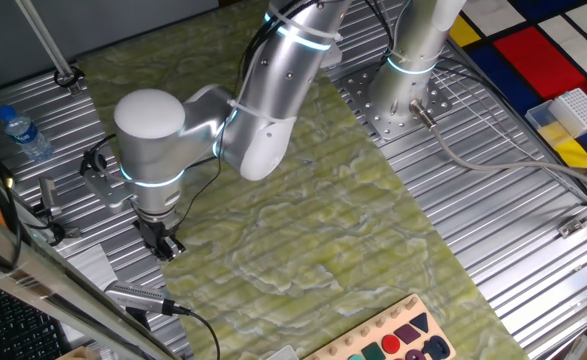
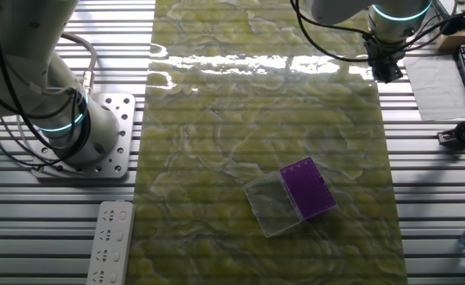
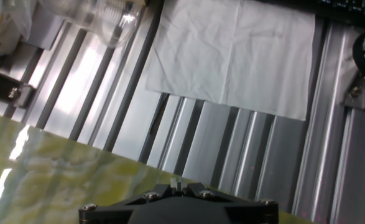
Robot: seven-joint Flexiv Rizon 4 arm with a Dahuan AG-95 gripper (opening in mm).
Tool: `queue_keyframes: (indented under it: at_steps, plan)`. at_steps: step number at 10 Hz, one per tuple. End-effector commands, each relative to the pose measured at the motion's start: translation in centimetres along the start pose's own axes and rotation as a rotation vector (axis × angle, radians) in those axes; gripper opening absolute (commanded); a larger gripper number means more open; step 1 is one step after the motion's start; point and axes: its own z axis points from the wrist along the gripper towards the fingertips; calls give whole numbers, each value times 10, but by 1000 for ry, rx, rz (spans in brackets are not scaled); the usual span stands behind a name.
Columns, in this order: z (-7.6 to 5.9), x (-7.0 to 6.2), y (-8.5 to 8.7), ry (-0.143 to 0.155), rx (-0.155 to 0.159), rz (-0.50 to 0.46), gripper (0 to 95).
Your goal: Insert a small pipette tip into the holder for small pipette tips
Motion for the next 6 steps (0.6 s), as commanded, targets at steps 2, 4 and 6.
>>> queue_keyframes:
  at_steps: [2, 4, 6]
  plan:
    - [5, -8, 1, -10, 7, 0, 0]
    - [9, -15, 1, -11, 7, 1, 0]
    - [12, -17, 1, -13, 7, -3, 0]
